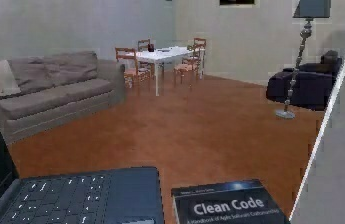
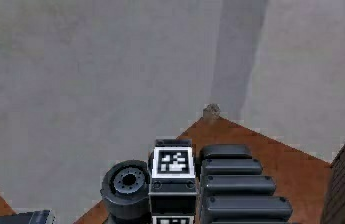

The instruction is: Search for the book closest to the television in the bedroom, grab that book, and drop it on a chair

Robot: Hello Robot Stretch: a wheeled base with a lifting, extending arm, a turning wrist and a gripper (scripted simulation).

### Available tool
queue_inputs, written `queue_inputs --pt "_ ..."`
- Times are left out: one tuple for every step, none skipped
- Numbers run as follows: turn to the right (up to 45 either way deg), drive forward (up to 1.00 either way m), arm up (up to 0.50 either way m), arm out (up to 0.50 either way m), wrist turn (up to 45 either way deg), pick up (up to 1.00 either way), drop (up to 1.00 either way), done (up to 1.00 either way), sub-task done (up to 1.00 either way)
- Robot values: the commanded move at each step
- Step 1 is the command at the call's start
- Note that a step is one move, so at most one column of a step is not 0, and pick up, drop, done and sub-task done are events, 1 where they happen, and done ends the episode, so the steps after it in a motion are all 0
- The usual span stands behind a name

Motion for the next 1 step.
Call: queue_inputs --pt "0.0 1.0 0.0 0.0 0.0 0.0 0.0 0.0 0.0"
